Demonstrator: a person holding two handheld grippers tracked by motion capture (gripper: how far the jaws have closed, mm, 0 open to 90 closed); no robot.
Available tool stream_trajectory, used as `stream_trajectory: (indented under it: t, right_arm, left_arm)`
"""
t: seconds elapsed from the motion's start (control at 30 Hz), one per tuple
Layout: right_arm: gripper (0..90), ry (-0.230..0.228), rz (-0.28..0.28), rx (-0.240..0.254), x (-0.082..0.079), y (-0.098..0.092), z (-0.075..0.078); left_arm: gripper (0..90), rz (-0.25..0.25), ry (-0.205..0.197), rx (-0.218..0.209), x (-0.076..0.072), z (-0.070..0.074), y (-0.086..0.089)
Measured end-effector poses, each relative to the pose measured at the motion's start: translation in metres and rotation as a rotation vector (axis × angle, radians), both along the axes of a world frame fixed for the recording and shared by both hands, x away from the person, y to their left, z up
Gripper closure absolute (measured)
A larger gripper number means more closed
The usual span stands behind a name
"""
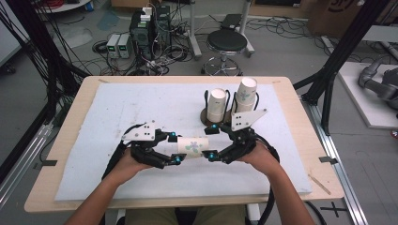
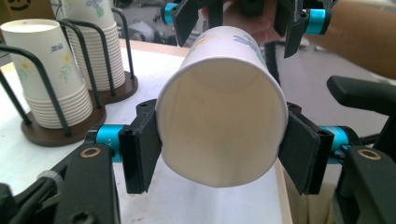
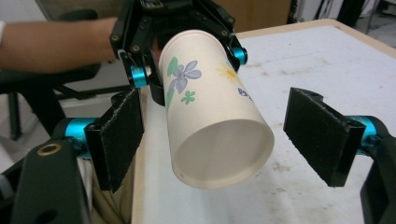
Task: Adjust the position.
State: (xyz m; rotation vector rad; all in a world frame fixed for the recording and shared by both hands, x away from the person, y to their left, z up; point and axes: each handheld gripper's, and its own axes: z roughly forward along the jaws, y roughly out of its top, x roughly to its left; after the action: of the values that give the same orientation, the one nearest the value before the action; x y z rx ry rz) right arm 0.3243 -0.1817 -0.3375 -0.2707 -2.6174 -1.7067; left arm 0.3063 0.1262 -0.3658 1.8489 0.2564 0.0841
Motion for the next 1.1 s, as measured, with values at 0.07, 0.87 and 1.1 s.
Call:
stream_trajectory:
  t: [0.07,0.87,1.1]
  right_arm:
    - [20.4,-0.028,-0.014,-0.038,-0.001,0.003,0.005]
    - [20.6,-0.250,0.026,-0.456,-0.006,0.055,0.016]
    - [20.8,-0.285,0.045,-0.540,-0.006,0.070,0.012]
  left_arm:
    - [35.8,0.004,-0.017,0.047,0.000,0.007,0.000]
    - [35.1,0.000,-0.053,0.384,0.008,0.039,-0.016]
    - [35.1,-0.007,-0.035,0.449,0.010,0.041,-0.020]
